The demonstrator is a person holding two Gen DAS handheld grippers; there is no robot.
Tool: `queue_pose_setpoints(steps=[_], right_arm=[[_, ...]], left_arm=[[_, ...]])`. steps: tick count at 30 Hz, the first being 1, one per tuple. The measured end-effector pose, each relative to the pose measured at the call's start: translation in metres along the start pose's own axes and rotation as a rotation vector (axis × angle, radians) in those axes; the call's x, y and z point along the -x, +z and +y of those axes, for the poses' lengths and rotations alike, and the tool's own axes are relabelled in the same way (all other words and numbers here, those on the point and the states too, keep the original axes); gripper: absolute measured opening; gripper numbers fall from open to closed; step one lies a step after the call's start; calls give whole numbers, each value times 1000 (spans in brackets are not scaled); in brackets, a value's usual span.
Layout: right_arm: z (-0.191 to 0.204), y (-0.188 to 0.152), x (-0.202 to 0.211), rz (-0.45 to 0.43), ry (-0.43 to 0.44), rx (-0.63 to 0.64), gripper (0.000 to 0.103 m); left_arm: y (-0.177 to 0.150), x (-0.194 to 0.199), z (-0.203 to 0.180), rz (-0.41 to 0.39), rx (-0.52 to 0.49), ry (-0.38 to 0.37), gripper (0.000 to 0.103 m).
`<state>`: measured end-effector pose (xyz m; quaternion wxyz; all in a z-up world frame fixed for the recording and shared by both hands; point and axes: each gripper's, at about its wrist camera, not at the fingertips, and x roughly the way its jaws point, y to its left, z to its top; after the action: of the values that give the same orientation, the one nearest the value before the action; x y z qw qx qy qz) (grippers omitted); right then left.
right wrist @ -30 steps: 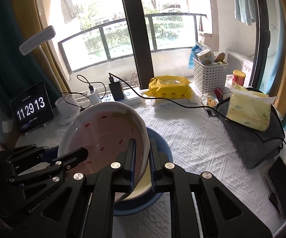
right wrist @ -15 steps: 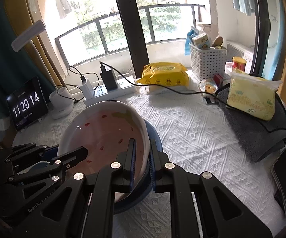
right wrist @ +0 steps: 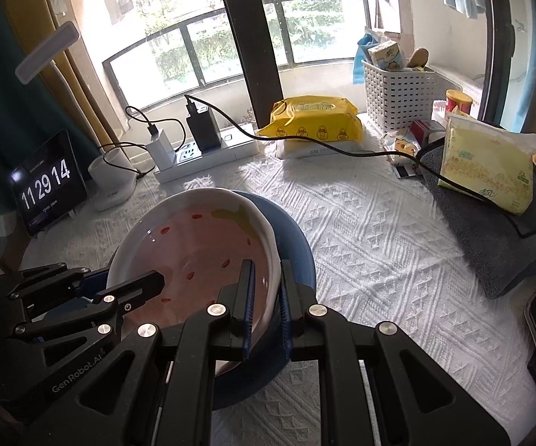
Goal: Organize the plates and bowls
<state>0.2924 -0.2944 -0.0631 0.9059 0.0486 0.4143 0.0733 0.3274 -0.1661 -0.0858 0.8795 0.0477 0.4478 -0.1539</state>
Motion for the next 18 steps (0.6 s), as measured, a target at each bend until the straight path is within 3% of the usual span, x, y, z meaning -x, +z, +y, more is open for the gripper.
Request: queue_pose_setpoints(steps=[9,18], right_arm=[[-3,1,0,1,-3,-5,14],[0,4,9,-17,-3,3,14]], left_arm=[[-1,-4,9,18,13,14,23],[1,16,15,-34,25,21,23]])
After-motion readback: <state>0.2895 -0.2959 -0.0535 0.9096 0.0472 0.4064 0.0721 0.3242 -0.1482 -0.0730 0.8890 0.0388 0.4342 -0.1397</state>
